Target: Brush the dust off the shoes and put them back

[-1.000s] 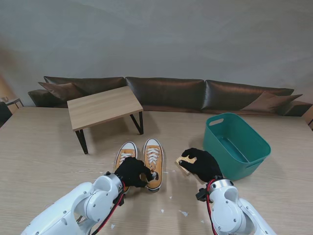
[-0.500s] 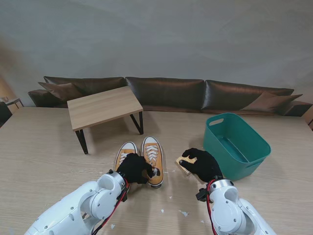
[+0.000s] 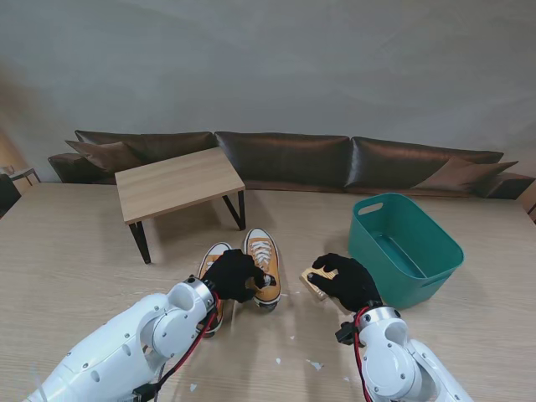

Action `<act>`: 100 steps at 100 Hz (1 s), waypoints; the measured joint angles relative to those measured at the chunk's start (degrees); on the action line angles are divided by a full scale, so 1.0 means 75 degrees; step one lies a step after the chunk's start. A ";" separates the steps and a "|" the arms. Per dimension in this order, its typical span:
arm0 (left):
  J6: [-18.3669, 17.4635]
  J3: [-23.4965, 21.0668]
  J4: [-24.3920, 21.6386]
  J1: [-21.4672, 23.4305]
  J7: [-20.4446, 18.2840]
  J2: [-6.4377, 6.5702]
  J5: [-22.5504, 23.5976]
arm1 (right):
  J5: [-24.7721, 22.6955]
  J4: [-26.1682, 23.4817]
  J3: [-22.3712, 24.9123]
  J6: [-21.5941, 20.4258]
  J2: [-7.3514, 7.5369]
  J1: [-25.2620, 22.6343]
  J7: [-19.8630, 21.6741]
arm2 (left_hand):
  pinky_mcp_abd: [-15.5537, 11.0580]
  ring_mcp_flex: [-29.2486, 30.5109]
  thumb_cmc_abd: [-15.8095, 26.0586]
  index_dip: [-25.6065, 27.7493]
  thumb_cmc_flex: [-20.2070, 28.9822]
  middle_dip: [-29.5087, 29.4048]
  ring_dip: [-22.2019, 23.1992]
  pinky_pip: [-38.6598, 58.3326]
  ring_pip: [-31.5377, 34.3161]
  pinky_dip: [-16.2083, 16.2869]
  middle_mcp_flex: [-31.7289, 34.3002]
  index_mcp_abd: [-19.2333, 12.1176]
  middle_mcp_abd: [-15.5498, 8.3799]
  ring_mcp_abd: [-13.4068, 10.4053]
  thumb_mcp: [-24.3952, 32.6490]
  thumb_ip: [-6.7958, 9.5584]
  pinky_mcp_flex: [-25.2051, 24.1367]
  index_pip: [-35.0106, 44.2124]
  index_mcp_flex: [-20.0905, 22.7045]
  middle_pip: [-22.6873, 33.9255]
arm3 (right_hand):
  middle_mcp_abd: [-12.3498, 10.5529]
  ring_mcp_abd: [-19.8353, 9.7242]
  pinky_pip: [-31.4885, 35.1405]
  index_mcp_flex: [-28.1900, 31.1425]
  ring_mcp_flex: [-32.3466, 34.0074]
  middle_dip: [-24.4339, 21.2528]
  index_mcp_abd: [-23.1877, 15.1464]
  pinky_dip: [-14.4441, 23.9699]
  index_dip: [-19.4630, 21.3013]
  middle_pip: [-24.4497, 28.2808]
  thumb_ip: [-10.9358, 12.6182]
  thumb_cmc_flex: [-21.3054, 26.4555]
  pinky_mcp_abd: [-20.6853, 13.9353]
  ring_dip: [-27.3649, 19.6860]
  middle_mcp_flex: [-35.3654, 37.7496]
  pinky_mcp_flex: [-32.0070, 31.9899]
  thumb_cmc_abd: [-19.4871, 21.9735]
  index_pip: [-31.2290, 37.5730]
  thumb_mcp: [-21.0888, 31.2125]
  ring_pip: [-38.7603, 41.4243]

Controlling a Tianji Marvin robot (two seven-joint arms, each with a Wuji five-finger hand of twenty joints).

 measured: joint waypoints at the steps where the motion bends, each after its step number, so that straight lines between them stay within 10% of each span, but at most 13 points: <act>1: -0.0018 0.0004 0.0007 -0.0017 -0.0005 0.0000 -0.0004 | 0.0002 0.0000 0.0000 0.0000 0.0000 0.0000 0.0001 | 0.0001 0.0015 0.0000 0.0025 -0.0006 0.0000 -0.0003 0.0012 -0.0021 -0.0001 0.0004 0.0002 0.0000 0.0000 0.0003 0.0000 0.0045 0.0002 0.0000 0.0019 | 0.0000 0.0001 0.0000 0.0000 0.0000 0.0000 0.0022 0.0000 0.0000 0.0000 0.0000 -0.0003 0.0000 0.0000 0.0000 0.0000 0.0071 0.0000 -0.0011 0.0000; 21: -0.0383 0.0053 0.0140 -0.0375 -0.0164 -0.0004 -0.0151 | 0.0054 0.0000 0.0001 0.0007 -0.0005 -0.0001 -0.0003 | 0.0001 0.0016 0.0022 0.0497 -0.0064 0.0003 -0.0020 0.0613 0.0031 -0.0196 0.0007 0.0178 -0.0167 -0.0014 0.0112 -0.0154 0.0048 0.0188 -0.0121 0.0119 | 0.0003 0.0008 0.0000 0.0000 0.0000 -0.0001 0.0060 0.0000 -0.0003 0.0000 0.0001 -0.0004 0.0001 0.0000 0.0000 0.0000 0.0162 0.0000 0.0001 0.0062; 46: -0.0688 0.0053 0.0280 -0.0624 -0.0264 -0.0018 -0.0335 | 0.0168 0.0012 -0.0013 0.0058 -0.0030 0.0006 -0.0050 | -0.0171 0.0035 0.0237 0.1005 -0.0064 0.0004 -0.0026 0.4967 0.0241 -0.3028 0.0007 0.0367 -0.0299 -0.0158 0.0128 -0.0302 -0.1082 0.0627 -0.0529 0.0393 | 0.0016 0.0011 0.0000 0.0000 0.0000 -0.0001 0.0086 0.0000 -0.0004 0.0000 0.0001 -0.0004 0.0003 0.0000 0.0001 0.0000 0.0162 0.0000 0.0001 0.0069; 100: -0.0970 -0.0136 0.0211 -0.0775 -0.0557 -0.0058 -0.0816 | 0.0220 0.0034 -0.0035 0.0094 -0.0056 0.0025 -0.0113 | -0.0196 0.0351 0.0252 0.1009 0.0046 0.0006 -0.0027 0.5252 0.0321 -0.3265 0.0092 0.0708 -0.0382 -0.0260 0.0178 -0.0303 -0.1084 0.0792 -0.0599 0.0483 | 0.0067 0.0013 0.0000 0.0002 0.0005 -0.0006 0.0157 0.0000 -0.0052 0.0070 0.0001 -0.0004 0.0007 0.0001 0.0002 0.0000 0.0258 0.0000 0.0003 0.0079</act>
